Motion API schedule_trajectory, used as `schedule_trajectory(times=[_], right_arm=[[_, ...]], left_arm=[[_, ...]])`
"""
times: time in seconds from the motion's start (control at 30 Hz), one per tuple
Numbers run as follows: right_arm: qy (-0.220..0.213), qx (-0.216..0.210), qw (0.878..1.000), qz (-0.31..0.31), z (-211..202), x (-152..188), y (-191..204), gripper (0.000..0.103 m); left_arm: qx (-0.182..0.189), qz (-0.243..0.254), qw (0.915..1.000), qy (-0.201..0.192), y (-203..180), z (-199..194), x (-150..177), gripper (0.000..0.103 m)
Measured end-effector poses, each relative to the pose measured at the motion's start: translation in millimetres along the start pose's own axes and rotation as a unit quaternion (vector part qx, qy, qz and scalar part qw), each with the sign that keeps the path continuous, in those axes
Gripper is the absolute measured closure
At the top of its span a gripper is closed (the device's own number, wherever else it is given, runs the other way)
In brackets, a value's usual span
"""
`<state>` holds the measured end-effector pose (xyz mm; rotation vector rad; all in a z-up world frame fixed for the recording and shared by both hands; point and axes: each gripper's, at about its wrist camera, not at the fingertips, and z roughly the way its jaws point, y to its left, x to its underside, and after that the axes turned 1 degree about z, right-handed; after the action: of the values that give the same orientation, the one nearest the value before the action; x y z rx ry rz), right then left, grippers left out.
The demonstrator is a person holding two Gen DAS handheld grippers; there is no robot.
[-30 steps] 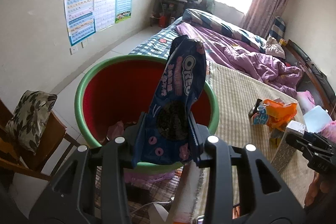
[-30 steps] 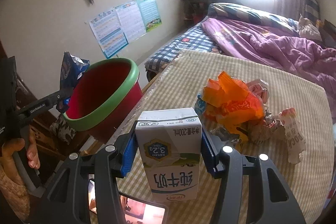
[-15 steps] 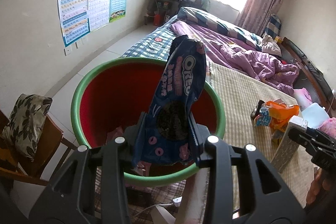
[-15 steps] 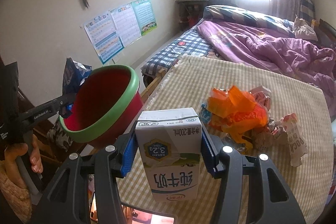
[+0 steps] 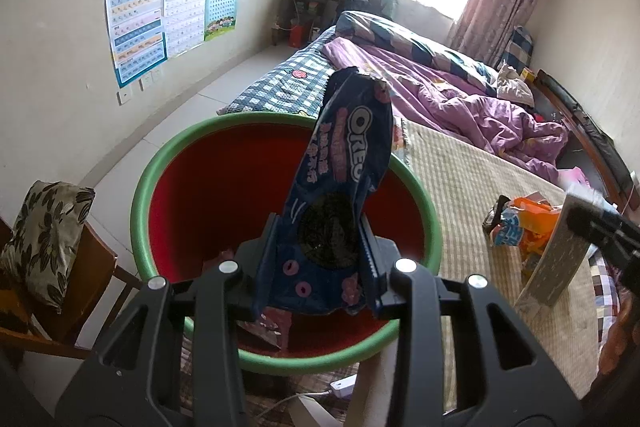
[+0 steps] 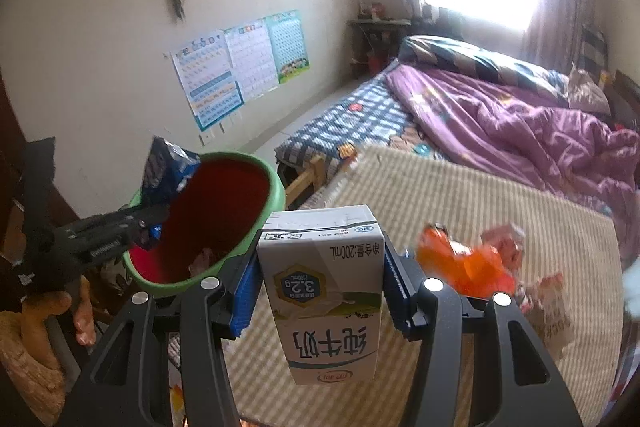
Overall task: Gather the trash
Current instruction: 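Carry the Oreo wrapper and milk carton over the red basin and open both grippers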
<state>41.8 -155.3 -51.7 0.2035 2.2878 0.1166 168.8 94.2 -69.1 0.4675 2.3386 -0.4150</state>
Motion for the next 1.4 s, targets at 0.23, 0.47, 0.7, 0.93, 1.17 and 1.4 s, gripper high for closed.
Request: schedule_trajectory(times=[0.23,0.47,0.7,0.93,1.17,1.4], right_arm=[[-0.013,-0.005,0.999,-0.038,2.8,-17.0,22.9,0.051],[-0.023,-0.022,0.998,-0.059,11.1,-31.1,46.7,0.051],[-0.019,-0.040,0.995,-0.091,30.6,-44.7,78.3,0.051],[-0.020,-0.066,0.991,-0.116,47.5,-50.6,105.1,0.051],[0.003,-0.092,0.991,-0.095,69.7,-49.3,106.0,0.051],[0.001,-0.112,0.991,-0.079,75.8,-48.0,110.0,0.051]], left_arm=[[0.003,0.007,1.0000,-0.001,4.3,5.0,-3.0,0.068],[0.000,0.006,0.9999,0.015,15.7,15.6,-1.4,0.068],[0.003,0.014,0.9992,0.038,20.2,28.0,1.2,0.068],[-0.004,0.010,0.9983,0.057,32.0,40.0,5.9,0.068],[-0.007,0.014,0.9977,0.066,35.3,46.0,6.4,0.068],[-0.002,0.016,0.9974,0.070,34.6,45.5,3.7,0.067]])
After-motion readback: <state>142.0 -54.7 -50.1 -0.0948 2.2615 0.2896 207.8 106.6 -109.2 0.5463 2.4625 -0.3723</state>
